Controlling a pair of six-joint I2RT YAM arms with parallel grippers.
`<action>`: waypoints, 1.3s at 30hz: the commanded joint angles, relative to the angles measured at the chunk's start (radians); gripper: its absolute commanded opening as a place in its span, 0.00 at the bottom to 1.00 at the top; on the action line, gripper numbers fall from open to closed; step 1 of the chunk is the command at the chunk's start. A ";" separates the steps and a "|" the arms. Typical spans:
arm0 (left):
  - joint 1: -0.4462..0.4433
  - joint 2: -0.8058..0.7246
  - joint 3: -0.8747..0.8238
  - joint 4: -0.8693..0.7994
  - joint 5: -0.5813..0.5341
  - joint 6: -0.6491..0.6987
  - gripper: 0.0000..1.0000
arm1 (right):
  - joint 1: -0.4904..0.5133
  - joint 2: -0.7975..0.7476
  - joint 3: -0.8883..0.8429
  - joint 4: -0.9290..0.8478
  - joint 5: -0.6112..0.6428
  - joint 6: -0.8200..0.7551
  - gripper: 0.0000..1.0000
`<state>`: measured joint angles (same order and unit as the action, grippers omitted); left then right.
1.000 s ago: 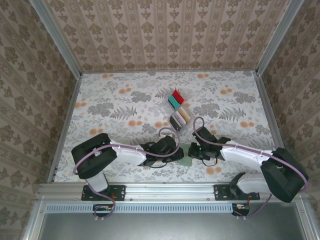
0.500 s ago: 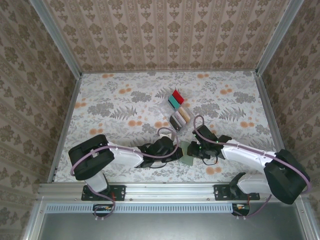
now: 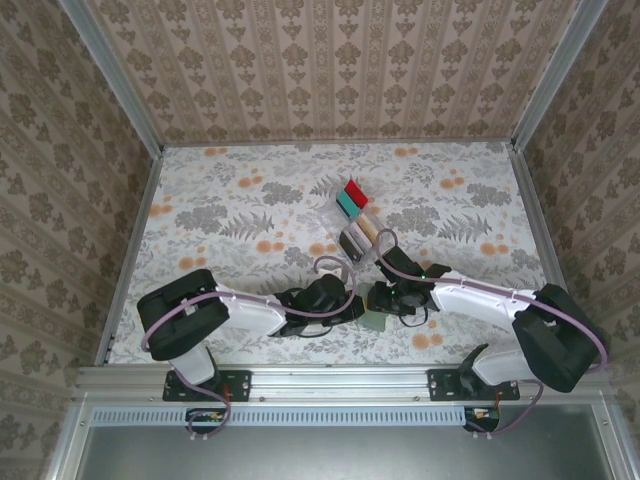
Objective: Put the credit cards into the card holder
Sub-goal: Open the button on the card holder, then rotate the storage box at the center of the table.
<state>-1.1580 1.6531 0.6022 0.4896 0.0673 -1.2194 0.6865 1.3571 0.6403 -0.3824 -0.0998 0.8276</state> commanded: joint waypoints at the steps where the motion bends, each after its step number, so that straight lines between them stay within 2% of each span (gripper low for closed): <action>1: -0.007 -0.033 -0.028 0.083 -0.023 -0.010 0.01 | 0.010 0.027 0.001 -0.149 0.138 -0.019 0.26; 4: -0.001 -0.058 -0.062 0.088 -0.041 -0.019 0.00 | 0.010 0.014 -0.008 -0.207 0.181 -0.014 0.15; 7: 0.001 -0.088 -0.089 0.068 -0.061 -0.026 0.00 | 0.004 -0.014 -0.018 -0.225 0.215 -0.007 0.08; 18: 0.006 -0.123 -0.104 0.009 -0.073 -0.025 0.00 | -0.024 -0.040 -0.030 -0.225 0.206 -0.002 0.01; 20: 0.006 -0.119 -0.098 0.000 -0.072 -0.023 0.00 | -0.025 -0.039 -0.029 -0.233 0.217 -0.007 0.03; 22: 0.006 -0.116 -0.090 -0.022 -0.073 -0.025 0.00 | -0.027 -0.035 -0.021 -0.249 0.234 -0.009 0.10; 24: 0.005 -0.115 -0.083 -0.045 -0.074 -0.024 0.00 | -0.027 -0.031 -0.019 -0.253 0.236 -0.020 0.10; 28: 0.006 -0.101 -0.073 -0.055 -0.071 -0.026 0.03 | -0.028 -0.009 -0.031 -0.226 0.204 -0.032 0.17; 39: 0.006 -0.078 -0.079 -0.061 -0.100 -0.079 0.06 | -0.024 0.047 -0.006 -0.221 0.178 -0.074 0.23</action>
<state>-1.1568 1.5684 0.5140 0.4564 0.0044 -1.2644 0.6636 1.3739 0.6411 -0.5747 0.0780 0.7876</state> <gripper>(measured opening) 0.069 0.224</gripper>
